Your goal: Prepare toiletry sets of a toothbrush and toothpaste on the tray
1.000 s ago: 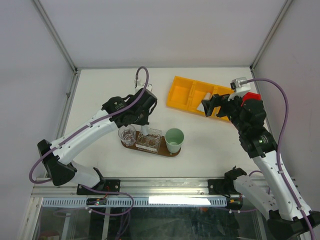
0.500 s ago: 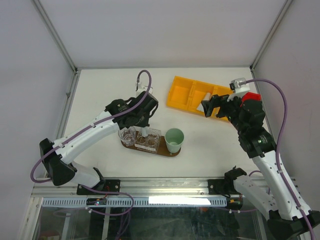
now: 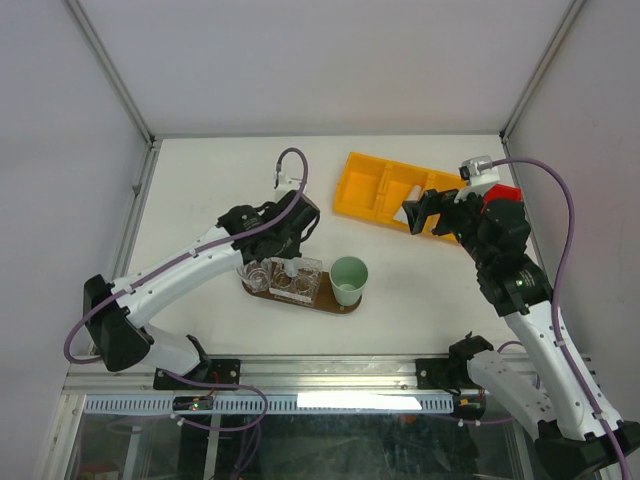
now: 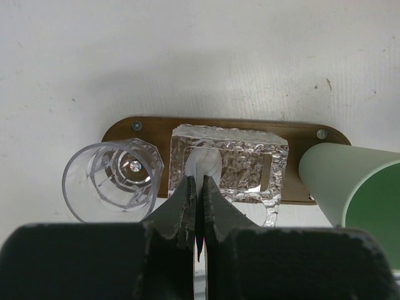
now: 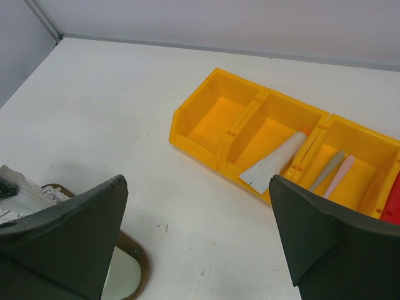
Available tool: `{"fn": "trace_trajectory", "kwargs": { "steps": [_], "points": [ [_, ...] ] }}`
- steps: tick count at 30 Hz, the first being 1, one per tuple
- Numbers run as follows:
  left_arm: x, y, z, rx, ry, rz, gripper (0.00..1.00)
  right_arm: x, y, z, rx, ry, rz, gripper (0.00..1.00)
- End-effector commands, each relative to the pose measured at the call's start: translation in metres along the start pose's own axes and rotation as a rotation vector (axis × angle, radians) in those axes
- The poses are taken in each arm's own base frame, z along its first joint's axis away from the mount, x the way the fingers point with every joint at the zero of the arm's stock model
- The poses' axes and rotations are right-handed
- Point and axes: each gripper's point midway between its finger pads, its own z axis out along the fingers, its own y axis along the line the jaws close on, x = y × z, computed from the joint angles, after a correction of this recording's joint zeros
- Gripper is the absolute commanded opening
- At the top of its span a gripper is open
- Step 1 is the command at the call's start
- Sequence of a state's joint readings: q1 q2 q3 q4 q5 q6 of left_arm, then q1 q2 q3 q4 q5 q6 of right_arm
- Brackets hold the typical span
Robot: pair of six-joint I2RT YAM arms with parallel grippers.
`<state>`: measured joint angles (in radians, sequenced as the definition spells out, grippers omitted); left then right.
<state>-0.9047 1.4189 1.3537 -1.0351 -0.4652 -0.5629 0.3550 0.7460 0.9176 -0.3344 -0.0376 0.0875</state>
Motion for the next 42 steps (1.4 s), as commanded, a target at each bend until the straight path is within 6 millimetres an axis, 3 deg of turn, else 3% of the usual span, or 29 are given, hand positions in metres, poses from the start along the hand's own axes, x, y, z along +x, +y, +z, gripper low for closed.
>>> {"fn": "trace_trajectory", "kwargs": {
  "steps": [1,29,42],
  "points": [
    [-0.016,-0.009,-0.003,0.028,-0.085,-0.044,0.0,-0.017,0.001,-0.002,-0.005,-0.071,-0.006,1.0],
    [0.0,-0.011,0.016,0.002,-0.064,-0.026,0.0,-0.017,0.001,-0.002,-0.005,-0.071,-0.005,1.0],
    [-0.002,-0.011,0.013,0.012,-0.066,-0.022,0.23,-0.017,0.001,-0.001,-0.008,-0.069,-0.006,1.0]
  ]
}}
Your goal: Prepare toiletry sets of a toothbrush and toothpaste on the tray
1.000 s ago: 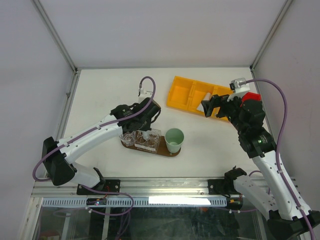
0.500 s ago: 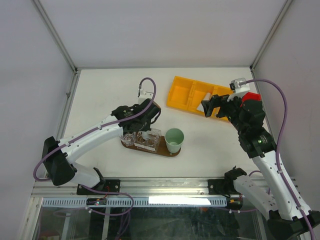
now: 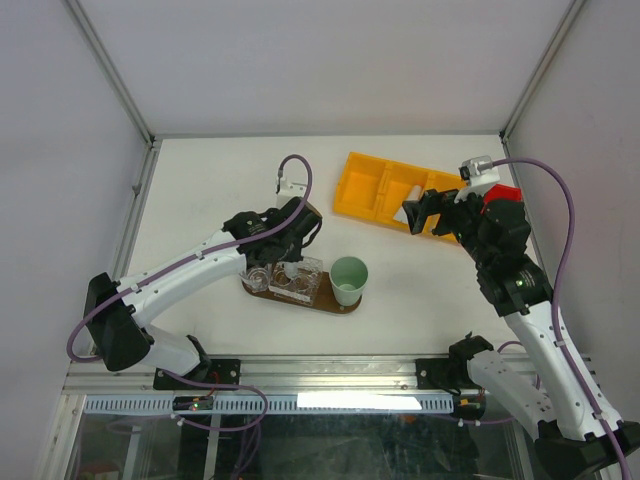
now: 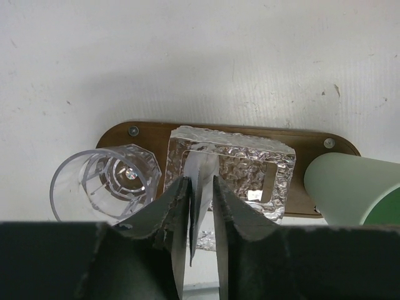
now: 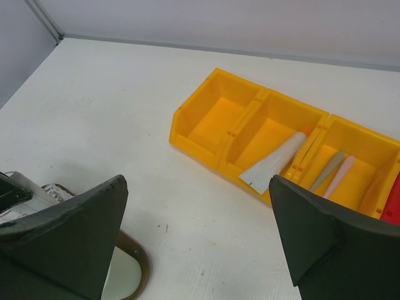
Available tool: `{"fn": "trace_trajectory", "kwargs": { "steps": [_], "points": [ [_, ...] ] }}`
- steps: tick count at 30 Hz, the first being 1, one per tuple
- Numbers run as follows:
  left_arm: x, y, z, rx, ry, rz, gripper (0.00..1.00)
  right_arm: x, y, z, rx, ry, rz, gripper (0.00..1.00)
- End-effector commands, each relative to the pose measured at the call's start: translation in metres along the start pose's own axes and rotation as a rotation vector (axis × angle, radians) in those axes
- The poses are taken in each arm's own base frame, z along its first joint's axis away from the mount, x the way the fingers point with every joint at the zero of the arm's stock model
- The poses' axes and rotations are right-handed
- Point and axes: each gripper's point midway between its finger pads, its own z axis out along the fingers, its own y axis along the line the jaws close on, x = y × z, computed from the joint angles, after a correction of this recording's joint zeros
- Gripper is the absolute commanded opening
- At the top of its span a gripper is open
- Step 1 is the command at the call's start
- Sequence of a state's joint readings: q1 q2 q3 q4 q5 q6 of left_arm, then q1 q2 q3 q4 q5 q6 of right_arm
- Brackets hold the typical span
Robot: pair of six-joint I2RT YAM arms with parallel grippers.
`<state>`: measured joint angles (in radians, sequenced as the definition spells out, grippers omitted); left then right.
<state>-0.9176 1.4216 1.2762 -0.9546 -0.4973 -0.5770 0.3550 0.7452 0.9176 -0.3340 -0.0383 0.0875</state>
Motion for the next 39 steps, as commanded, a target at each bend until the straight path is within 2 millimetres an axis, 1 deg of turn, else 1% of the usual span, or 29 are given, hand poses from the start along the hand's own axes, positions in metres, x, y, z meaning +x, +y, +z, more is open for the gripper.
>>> {"fn": "trace_trajectory", "kwargs": {
  "steps": [1,6,11,13,15,18,24,28,31,33,35,36,39],
  "points": [
    [-0.012,-0.009,-0.004,0.032,-0.05,-0.018,0.25,-0.017,0.002,-0.001,-0.009,-0.069,-0.005,1.0],
    [-0.017,-0.008,-0.01,0.032,-0.057,-0.02,0.32,-0.017,0.002,-0.001,-0.011,-0.067,-0.006,1.0],
    [-0.02,-0.007,-0.017,0.038,-0.062,-0.023,0.43,-0.017,0.002,-0.001,-0.013,-0.066,-0.005,1.0],
    [-0.024,-0.008,-0.022,0.056,-0.07,-0.026,0.49,-0.017,0.003,-0.001,-0.015,-0.065,-0.005,1.0],
    [-0.029,-0.011,-0.029,0.082,-0.084,-0.034,0.56,-0.016,0.003,-0.001,-0.014,-0.063,-0.006,1.0],
    [-0.041,-0.015,-0.043,0.127,-0.111,-0.035,0.64,-0.016,0.003,-0.001,-0.014,-0.062,-0.006,1.0],
    [-0.068,-0.021,-0.069,0.195,-0.179,-0.027,0.81,-0.014,0.003,0.0,-0.015,-0.052,-0.003,1.0],
    [-0.094,-0.024,-0.087,0.234,-0.255,-0.02,0.91,-0.009,0.002,0.002,-0.013,-0.034,0.003,1.0],
    [-0.121,-0.023,-0.098,0.266,-0.322,-0.021,0.98,-0.002,0.001,0.006,-0.008,-0.006,0.015,1.0],
    [-0.143,-0.018,-0.106,0.28,-0.381,-0.038,0.99,0.003,-0.001,0.009,0.005,0.017,0.031,1.0],
    [-0.169,-0.013,-0.118,0.3,-0.465,-0.056,0.99,0.011,-0.003,0.014,0.019,0.047,0.04,1.0],
    [-0.185,-0.009,-0.126,0.307,-0.529,-0.063,0.99,0.017,-0.005,0.017,0.027,0.071,0.044,1.0],
    [-0.22,0.003,-0.147,0.308,-0.69,-0.086,0.99,0.03,-0.009,0.027,0.051,0.126,0.056,1.0]
  ]
}}
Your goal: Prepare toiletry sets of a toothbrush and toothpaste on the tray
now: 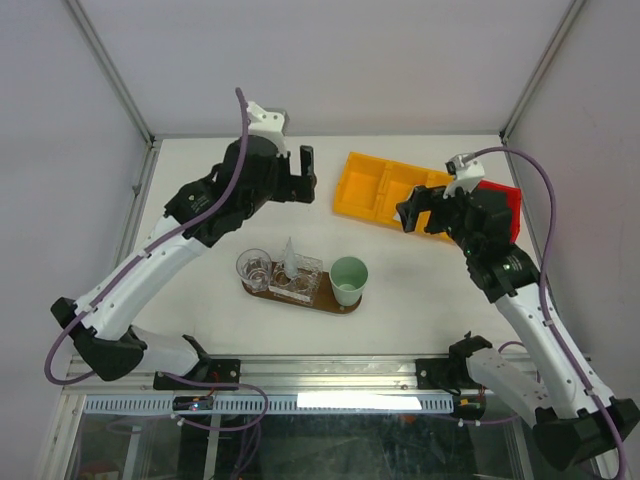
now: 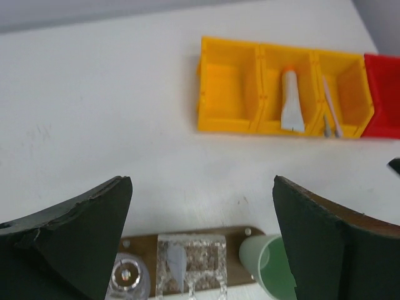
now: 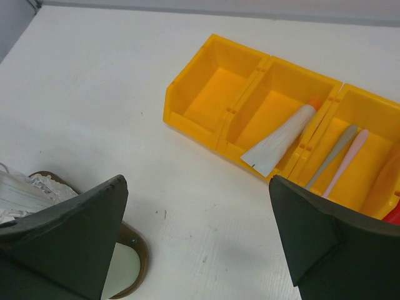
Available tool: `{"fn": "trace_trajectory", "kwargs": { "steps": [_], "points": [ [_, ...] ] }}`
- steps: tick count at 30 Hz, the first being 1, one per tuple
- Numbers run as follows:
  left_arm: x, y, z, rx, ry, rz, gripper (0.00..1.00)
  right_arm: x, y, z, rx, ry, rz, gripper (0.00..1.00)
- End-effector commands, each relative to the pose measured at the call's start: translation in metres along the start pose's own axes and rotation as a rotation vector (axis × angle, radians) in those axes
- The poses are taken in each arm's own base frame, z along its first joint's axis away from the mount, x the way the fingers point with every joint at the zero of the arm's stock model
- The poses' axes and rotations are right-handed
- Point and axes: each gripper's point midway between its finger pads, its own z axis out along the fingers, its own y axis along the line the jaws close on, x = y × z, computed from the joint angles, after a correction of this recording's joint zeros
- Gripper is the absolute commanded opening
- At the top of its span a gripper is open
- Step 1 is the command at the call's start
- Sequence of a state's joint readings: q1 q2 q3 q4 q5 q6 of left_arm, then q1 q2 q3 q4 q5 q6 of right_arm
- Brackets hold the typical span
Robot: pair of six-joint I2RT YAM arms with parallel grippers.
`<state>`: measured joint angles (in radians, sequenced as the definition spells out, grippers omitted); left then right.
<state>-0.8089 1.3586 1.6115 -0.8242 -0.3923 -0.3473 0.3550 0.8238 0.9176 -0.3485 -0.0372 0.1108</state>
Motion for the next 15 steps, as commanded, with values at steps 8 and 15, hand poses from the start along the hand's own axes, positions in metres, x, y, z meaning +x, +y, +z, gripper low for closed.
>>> {"fn": "trace_trajectory", "kwargs": {
  "steps": [8,15],
  "points": [
    [-0.13,0.026,-0.04,0.107,-0.534,-0.063,0.99,0.042,-0.03,0.051,0.227,0.238,0.193,0.97],
    [-0.098,0.062,-0.039,-0.001,-0.587,0.004,0.99,0.06,-0.047,0.1,0.404,0.31,0.337,0.71]
  ]
}}
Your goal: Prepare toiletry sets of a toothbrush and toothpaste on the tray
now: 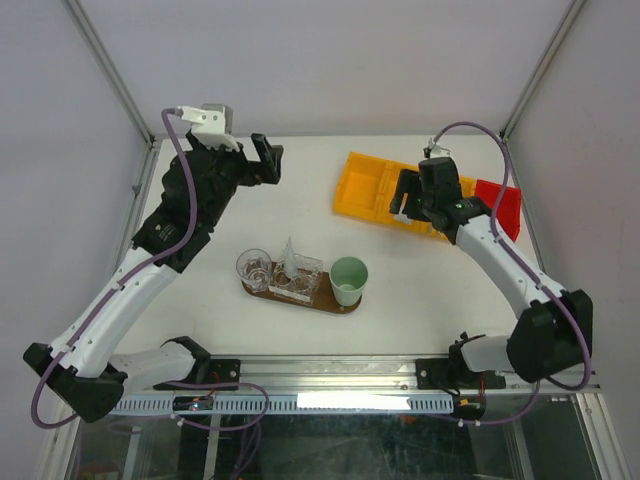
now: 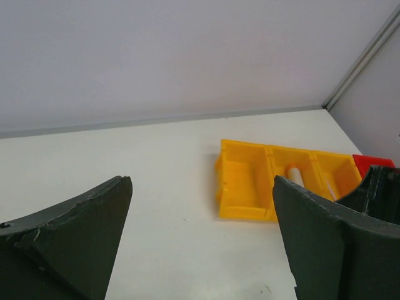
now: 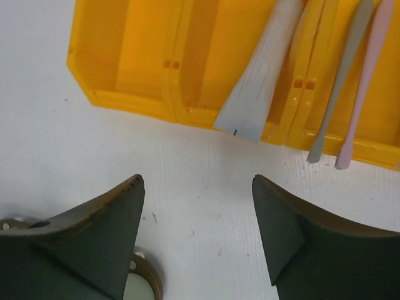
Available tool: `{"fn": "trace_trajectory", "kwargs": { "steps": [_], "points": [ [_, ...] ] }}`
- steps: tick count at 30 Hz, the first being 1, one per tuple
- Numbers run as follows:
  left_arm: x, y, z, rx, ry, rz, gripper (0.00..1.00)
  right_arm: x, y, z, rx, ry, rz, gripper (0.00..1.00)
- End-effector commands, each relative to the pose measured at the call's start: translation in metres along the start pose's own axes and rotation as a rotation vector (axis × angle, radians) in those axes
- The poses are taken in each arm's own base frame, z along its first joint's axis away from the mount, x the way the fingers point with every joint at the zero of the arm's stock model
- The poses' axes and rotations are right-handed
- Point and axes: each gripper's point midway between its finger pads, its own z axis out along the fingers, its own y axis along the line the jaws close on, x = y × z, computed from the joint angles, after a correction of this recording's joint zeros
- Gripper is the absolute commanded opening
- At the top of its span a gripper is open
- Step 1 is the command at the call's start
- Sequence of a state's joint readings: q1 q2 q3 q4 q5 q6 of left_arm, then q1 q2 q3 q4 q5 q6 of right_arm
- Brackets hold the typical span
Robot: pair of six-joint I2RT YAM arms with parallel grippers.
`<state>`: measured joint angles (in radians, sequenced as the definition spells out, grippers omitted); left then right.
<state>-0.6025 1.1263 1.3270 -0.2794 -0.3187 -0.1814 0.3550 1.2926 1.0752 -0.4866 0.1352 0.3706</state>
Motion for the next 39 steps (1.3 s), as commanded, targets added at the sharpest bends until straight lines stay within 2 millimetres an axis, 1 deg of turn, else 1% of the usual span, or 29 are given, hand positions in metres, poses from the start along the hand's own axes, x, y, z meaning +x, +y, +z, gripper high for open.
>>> {"fn": "trace_trajectory", "kwargs": {
  "steps": [1,3,6,9,12,15,20,23,26,31,35,39],
  "points": [
    [-0.018,0.009,-0.01,-0.012,-0.137,0.056,0.99,-0.031,-0.001,0.019,0.112,-0.055,0.139,0.68],
    [-0.022,0.014,-0.015,-0.028,-0.178,0.065,0.99,-0.033,-0.004,0.033,0.171,-0.036,0.146,0.61],
    [-0.026,0.022,-0.021,-0.055,-0.21,0.092,0.99,-0.038,-0.006,0.052,0.24,-0.033,0.153,0.55],
    [-0.029,0.03,-0.025,-0.089,-0.236,0.106,0.99,-0.037,-0.012,0.075,0.32,-0.012,0.132,0.55],
    [-0.032,0.031,-0.029,-0.091,-0.256,0.103,0.99,-0.035,-0.02,0.088,0.398,0.026,0.12,0.54],
    [-0.032,0.03,-0.031,-0.079,-0.266,0.104,0.99,-0.031,-0.022,0.095,0.432,0.041,0.128,0.49],
    [-0.029,0.028,-0.029,-0.067,-0.262,0.102,0.99,-0.034,-0.027,0.099,0.472,0.031,0.119,0.48],
    [-0.03,0.026,-0.029,-0.058,-0.263,0.099,0.99,-0.033,-0.025,0.106,0.47,0.049,0.106,0.49],
    [-0.032,0.024,-0.032,-0.048,-0.27,0.092,0.99,-0.026,-0.027,0.115,0.481,0.075,0.098,0.49],
    [-0.034,0.025,-0.033,-0.048,-0.275,0.092,0.99,-0.023,-0.038,0.12,0.521,0.085,0.097,0.53],
    [-0.035,0.028,-0.035,-0.062,-0.282,0.093,0.99,-0.015,-0.045,0.129,0.523,0.118,0.095,0.55],
    [-0.03,0.028,-0.032,-0.065,-0.273,0.099,0.99,-0.007,-0.052,0.136,0.54,0.146,0.092,0.59]
  ]
}}
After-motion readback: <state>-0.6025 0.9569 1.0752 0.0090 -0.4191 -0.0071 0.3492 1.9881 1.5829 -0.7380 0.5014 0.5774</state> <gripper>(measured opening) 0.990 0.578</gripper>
